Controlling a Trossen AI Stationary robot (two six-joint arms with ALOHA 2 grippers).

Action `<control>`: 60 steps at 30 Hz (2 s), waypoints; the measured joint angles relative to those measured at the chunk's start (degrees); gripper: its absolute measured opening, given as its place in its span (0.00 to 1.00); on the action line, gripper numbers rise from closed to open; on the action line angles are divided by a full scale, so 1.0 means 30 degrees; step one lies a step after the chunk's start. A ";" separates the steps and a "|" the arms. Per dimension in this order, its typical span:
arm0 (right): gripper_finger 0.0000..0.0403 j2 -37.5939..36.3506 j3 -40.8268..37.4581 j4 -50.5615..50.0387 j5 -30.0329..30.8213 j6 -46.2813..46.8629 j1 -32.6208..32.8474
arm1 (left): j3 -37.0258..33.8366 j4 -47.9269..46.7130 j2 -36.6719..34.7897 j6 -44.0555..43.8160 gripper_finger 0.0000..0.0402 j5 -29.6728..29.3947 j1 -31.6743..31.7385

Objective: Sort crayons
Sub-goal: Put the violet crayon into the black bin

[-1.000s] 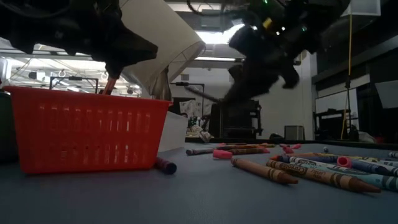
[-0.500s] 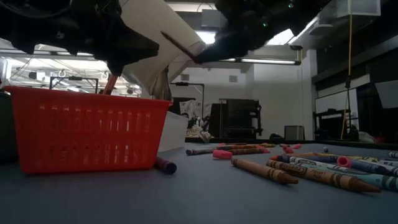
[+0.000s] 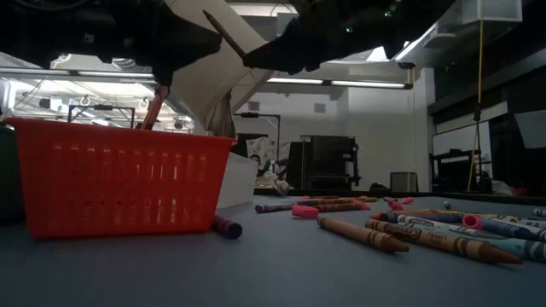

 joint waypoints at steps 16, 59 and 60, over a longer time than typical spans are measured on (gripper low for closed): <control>0.05 0.0009 -0.0007 0.0317 0.0005 0.0304 -0.0009 | 0.0000 0.0989 0.0000 0.0029 0.19 -0.0131 0.0077; 0.05 0.0009 -0.0007 0.0117 0.0016 0.0373 -0.0027 | 0.1596 -0.0377 -0.0007 0.2907 0.02 -0.0743 0.0095; 0.06 0.0009 -0.0007 0.0117 0.0017 0.0370 -0.0028 | 0.1596 -0.0377 -0.0007 0.2907 0.02 -0.0743 0.0095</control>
